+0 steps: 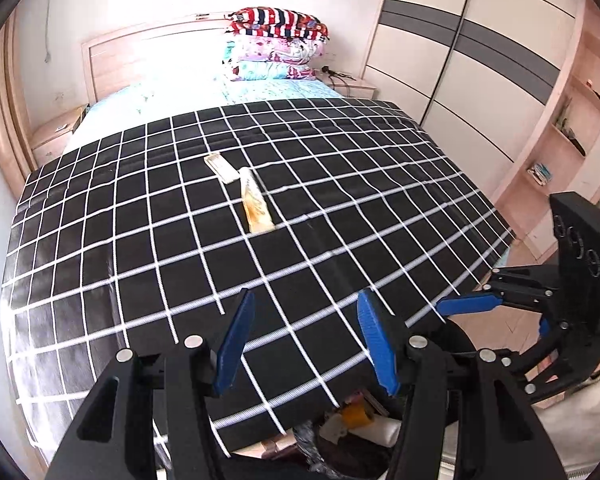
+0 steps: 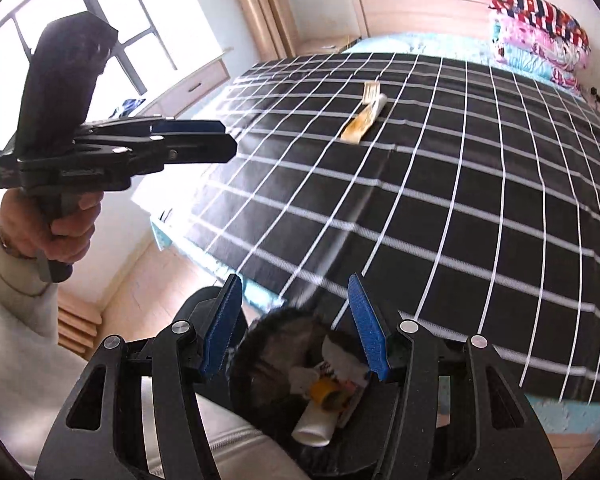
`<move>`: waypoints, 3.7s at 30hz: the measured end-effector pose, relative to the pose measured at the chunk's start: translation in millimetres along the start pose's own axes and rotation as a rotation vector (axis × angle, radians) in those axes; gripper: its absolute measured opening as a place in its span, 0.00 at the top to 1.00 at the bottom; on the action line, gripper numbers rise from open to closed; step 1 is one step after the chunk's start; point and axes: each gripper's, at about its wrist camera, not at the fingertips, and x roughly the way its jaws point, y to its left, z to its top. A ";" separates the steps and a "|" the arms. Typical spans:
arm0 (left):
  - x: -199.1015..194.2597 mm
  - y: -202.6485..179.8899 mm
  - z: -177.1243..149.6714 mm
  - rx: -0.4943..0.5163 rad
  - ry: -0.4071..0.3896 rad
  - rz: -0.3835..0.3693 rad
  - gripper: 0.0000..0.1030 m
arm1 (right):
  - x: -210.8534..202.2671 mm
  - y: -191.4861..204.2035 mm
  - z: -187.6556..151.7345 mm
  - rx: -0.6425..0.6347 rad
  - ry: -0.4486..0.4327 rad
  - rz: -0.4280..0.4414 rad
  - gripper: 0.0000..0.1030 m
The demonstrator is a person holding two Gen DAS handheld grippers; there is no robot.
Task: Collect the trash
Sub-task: 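Move both open tools back over the ointment tube and card strip on the bed, then grasp the white card strip with the left tool while the right tool grasps the ointment tube, then carry the card strip and ointment tube with both tools over the bin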
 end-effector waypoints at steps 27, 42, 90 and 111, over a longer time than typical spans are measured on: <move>79.8 105.5 79.8 -0.105 0.032 0.067 0.50 | 71.0 -49.9 124.1 0.036 -0.036 -0.066 0.47; 138.0 132.2 123.2 -0.134 0.059 0.027 0.50 | 119.8 -73.8 154.8 0.083 -0.026 -0.164 0.47; 139.0 113.5 108.2 -0.102 0.026 0.124 0.97 | 129.5 -79.7 133.1 0.120 -0.089 -0.254 0.67; 77.2 80.8 81.8 -0.112 -0.045 0.132 0.97 | 87.7 -69.0 106.6 0.129 -0.132 -0.266 0.80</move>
